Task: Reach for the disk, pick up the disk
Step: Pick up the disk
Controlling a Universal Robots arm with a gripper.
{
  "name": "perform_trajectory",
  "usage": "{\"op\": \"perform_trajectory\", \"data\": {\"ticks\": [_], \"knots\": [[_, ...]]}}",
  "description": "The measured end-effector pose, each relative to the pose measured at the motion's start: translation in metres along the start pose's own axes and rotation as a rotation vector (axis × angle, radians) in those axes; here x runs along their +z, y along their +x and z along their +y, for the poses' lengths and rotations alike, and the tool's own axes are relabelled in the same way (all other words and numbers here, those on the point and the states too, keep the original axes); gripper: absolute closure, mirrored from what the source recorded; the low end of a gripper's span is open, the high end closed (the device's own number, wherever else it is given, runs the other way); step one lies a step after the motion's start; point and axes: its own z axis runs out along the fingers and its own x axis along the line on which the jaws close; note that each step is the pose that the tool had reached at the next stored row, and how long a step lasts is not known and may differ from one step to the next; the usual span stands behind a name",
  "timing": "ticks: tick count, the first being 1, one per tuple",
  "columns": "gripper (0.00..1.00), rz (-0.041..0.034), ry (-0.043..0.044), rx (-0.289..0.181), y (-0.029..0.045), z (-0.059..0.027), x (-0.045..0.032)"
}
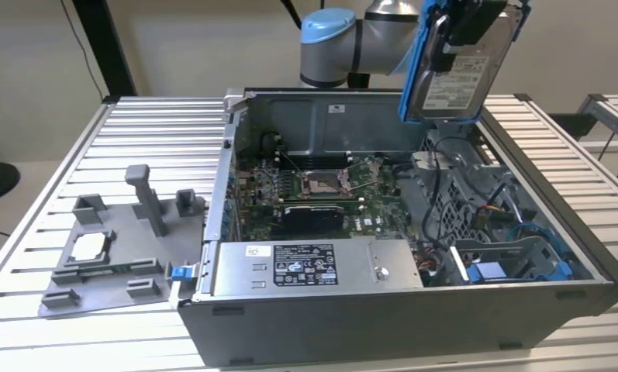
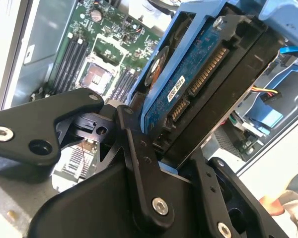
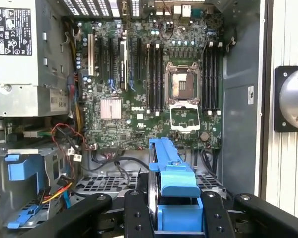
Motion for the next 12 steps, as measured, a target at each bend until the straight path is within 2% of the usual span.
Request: {"op": "perform_trajectory", "data": {"ticks": [12], "knots": [[1.0, 0.0001, -0.0001, 0.0, 0.0039, -0.0024, -0.0001]]}}
